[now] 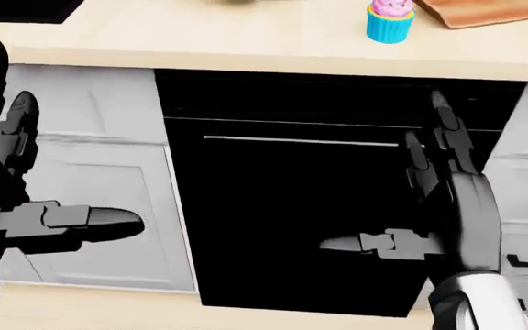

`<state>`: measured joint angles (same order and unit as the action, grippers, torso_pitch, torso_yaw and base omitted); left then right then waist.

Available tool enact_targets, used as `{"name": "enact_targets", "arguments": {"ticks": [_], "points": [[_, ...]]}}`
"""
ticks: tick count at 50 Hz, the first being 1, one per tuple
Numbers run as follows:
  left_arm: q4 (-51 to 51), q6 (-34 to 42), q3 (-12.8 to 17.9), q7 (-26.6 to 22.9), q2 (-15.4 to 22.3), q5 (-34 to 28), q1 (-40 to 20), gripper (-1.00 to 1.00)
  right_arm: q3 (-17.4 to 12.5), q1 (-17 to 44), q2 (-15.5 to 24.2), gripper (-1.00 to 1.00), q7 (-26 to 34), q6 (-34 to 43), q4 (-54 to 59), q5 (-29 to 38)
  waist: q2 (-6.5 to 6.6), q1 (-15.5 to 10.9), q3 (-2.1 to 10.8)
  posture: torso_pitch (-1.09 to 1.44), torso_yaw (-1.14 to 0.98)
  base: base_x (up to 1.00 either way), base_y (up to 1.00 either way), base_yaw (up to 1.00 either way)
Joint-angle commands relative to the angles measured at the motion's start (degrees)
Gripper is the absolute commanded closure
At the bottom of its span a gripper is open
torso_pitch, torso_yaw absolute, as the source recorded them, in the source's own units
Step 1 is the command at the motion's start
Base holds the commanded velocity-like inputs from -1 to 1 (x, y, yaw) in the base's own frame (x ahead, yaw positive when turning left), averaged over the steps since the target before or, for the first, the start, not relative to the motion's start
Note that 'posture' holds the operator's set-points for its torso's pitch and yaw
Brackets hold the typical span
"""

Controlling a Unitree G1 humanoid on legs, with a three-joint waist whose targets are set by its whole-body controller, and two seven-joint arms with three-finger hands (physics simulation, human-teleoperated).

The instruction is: Pick up the bowl with cake and place it on the tray. Pick up the cupcake and place it on the tray.

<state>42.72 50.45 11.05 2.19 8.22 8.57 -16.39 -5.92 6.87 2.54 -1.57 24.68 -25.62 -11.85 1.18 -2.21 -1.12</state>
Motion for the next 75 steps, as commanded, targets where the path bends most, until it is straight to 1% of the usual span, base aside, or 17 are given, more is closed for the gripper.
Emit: {"name": "enact_targets", "arguments": {"ticks": [1,8,9,17,21,30,34,35,37,43,47,48,56,60,70,74,75], "points": [[1.6,-2.2,-0.9,-0.5,0.1,0.3,-1.5,-1.0,-1.4,1.3,0.7,-1.0,-0.6,-2.3,-3.2,-0.5,0.18,0.8,0.14,0.0,0.0,0.0,0.0,0.0],[1.4,-0.7,-2.0,-1.1,0.5,-1.1,-3.3,-1.0,-3.1,1.5,1.8,-1.0,-1.5,-1.4,-5.4,-1.9,-4.72,0.7,0.72,0.0,0.0,0.05,0.0,0.0],[1.4,-0.4,-1.9,-1.2,0.6,-1.1,-3.8,-1.0,-3.3,1.5,1.9,-1.0,-1.5,-1.1,-5.7,-2.2,-2.03,0.9,-0.58,0.0,0.0,0.2,0.0,0.0],[1.1,1.3,-1.7,-1.1,0.8,-1.3,-6.5,-1.0,-5.3,2.2,3.3,-1.0,-1.9,2.0,-8.8,-4.3,-1.21,2.4,-0.96,0.0,0.0,0.2,0.0,0.0],[0.8,2.3,-1.3,-0.8,1.4,-0.5,-8.3,-1.0,-6.3,1.4,3.4,-1.0,-1.8,1.3,-9.1,-5.1,3.84,2.4,0.08,0.0,0.0,0.21,0.0,0.0],[0.0,3.0,-1.7,-0.4,2.2,0.1,-10.9,-1.0,-7.3,1.8,4.3,-1.0,-2.2,4.1,-12.7,-5.6,-0.54,1.3,-0.35,0.0,0.0,0.21,0.0,0.0],[3.0,7.3,-0.8,0.2,2.7,1.4,-13.1,-1.0,-7.4,2.4,4.5,-1.0,-2.3,5.2,-13.2,-5.6,-6.62,1.0,0.54,0.0,0.0,0.26,0.0,0.0],[3.1,7.4,-0.8,0.2,2.8,1.5,-13.1,-1.0,-7.4,2.4,4.5,-1.0,-2.4,5.4,-13.5,-5.7,-3.8,1.8,-0.52,0.0,0.0,0.29,0.0,0.0],[3.2,7.6,-0.7,0.3,3.0,1.8,-13.3,-1.0,-7.7,2.4,4.6,-1.0,-2.4,5.7,-14.2,-6.0,-4.78,1.9,-0.73,0.0,0.0,0.29,0.0,0.0],[3.8,9.3,0.0,0.7,3.8,2.7,-14.6,-1.0,-8.4,2.6,5.0,-1.0,-2.6,6.4,-15.2,-6.7,-1.48,2.4,-1.25,0.0,0.0,0.29,0.0,0.0],[3.4,10.0,0.4,1.0,4.5,3.2,-15.9,-1.0,-8.9,3.0,5.2,-1.0,-3.0,7.2,-16.0,-7.4,4.54,2.7,0.54,0.0,0.0,0.29,0.0,0.0],[3.6,10.3,0.4,1.1,4.6,3.4,-16.1,-1.0,-8.9,3.1,5.3,-1.0,-3.1,7.3,-16.2,-7.5,1.85,2.0,-0.29,0.0,0.0,0.3,0.0,0.0],[2.9,9.4,0.4,1.6,4.7,4.0,-15.5,-1.0,-9.2,3.0,5.4,-1.0,-3.6,7.6,-18.2,-8.8,-0.28,1.0,-0.71,0.0,0.0,0.29,0.0,0.0],[2.4,8.9,0.7,2.2,4.6,4.8,-15.5,-1.0,-8.7,2.9,5.4,-1.0,-3.5,7.2,-18.3,-8.7,-5.31,0.6,0.28,0.0,0.0,0.3,0.0,0.0],[2.8,9.6,0.6,2.8,5.1,5.3,-16.1,-1.0,-9.3,1.9,5.0,-1.0,-3.2,6.8,-18.9,-9.4,-1.33,2.5,-1.17,0.0,0.0,0.29,0.0,0.0],[3.1,9.5,1.0,2.4,5.4,5.4,-15.5,-1.0,-9.8,1.7,5.2,-1.0,-3.2,6.8,-19.2,-9.9,4.21,3.0,1.59,0.0,0.0,0.29,0.0,0.0],[3.5,10.1,1.2,2.6,5.4,5.6,-15.7,-1.0,-9.9,1.9,5.3,-1.0,-3.4,7.1,-19.5,-10.1,2.22,2.1,-0.36,0.0,0.0,0.29,0.0,0.0]]}}
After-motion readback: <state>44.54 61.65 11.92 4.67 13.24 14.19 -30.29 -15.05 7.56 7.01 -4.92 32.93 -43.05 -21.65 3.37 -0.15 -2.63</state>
